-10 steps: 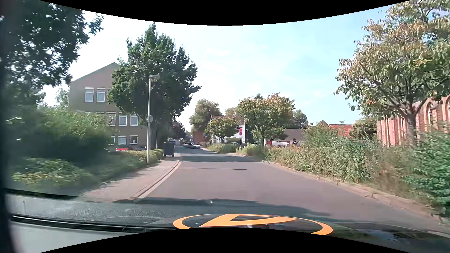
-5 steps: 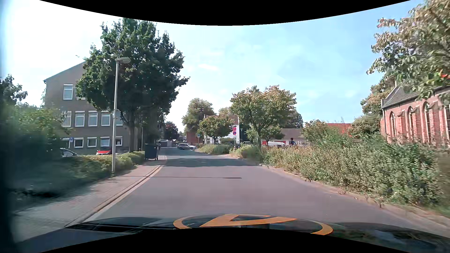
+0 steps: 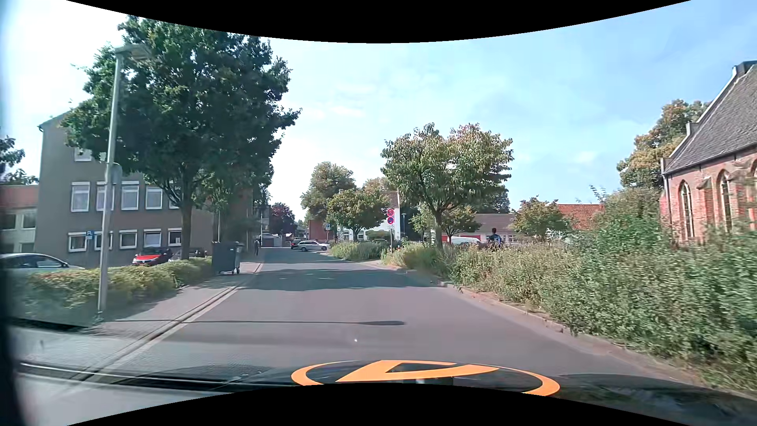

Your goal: Follow the waypoints while adhering to traffic rules and regulations

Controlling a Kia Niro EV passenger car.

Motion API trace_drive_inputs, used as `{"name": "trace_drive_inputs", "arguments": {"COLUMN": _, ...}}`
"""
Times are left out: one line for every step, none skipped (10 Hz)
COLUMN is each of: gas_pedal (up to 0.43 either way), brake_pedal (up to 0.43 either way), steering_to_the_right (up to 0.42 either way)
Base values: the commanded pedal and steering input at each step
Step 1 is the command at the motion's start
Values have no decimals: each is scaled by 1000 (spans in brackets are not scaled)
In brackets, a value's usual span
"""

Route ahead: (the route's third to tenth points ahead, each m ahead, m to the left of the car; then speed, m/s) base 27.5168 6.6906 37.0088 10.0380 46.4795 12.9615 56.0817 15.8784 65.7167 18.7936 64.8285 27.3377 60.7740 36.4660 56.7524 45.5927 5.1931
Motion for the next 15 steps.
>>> {"name": "trace_drive_inputs", "arguments": {"gas_pedal": 47, "brake_pedal": 0, "steering_to_the_right": -6}}
{"name": "trace_drive_inputs", "arguments": {"gas_pedal": 47, "brake_pedal": 0, "steering_to_the_right": -14}}
{"name": "trace_drive_inputs", "arguments": {"gas_pedal": 47, "brake_pedal": 0, "steering_to_the_right": -25}}
{"name": "trace_drive_inputs", "arguments": {"gas_pedal": 47, "brake_pedal": 0, "steering_to_the_right": -33}}
{"name": "trace_drive_inputs", "arguments": {"gas_pedal": 47, "brake_pedal": 0, "steering_to_the_right": -40}}
{"name": "trace_drive_inputs", "arguments": {"gas_pedal": 47, "brake_pedal": 0, "steering_to_the_right": -46}}
{"name": "trace_drive_inputs", "arguments": {"gas_pedal": 47, "brake_pedal": 0, "steering_to_the_right": -54}}
{"name": "trace_drive_inputs", "arguments": {"gas_pedal": 47, "brake_pedal": 0, "steering_to_the_right": -60}}
{"name": "trace_drive_inputs", "arguments": {"gas_pedal": 47, "brake_pedal": 0, "steering_to_the_right": -64}}
{"name": "trace_drive_inputs", "arguments": {"gas_pedal": 39, "brake_pedal": 0, "steering_to_the_right": -68}}
{"name": "trace_drive_inputs", "arguments": {"gas_pedal": 20, "brake_pedal": 0, "steering_to_the_right": -71}}
{"name": "trace_drive_inputs", "arguments": {"gas_pedal": 0, "brake_pedal": 0, "steering_to_the_right": -71}}
{"name": "trace_drive_inputs", "arguments": {"gas_pedal": 0, "brake_pedal": 0, "steering_to_the_right": -72}}
{"name": "trace_drive_inputs", "arguments": {"gas_pedal": 0, "brake_pedal": 0, "steering_to_the_right": -72}}
{"name": "trace_drive_inputs", "arguments": {"gas_pedal": 0, "brake_pedal": 0, "steering_to_the_right": -74}}
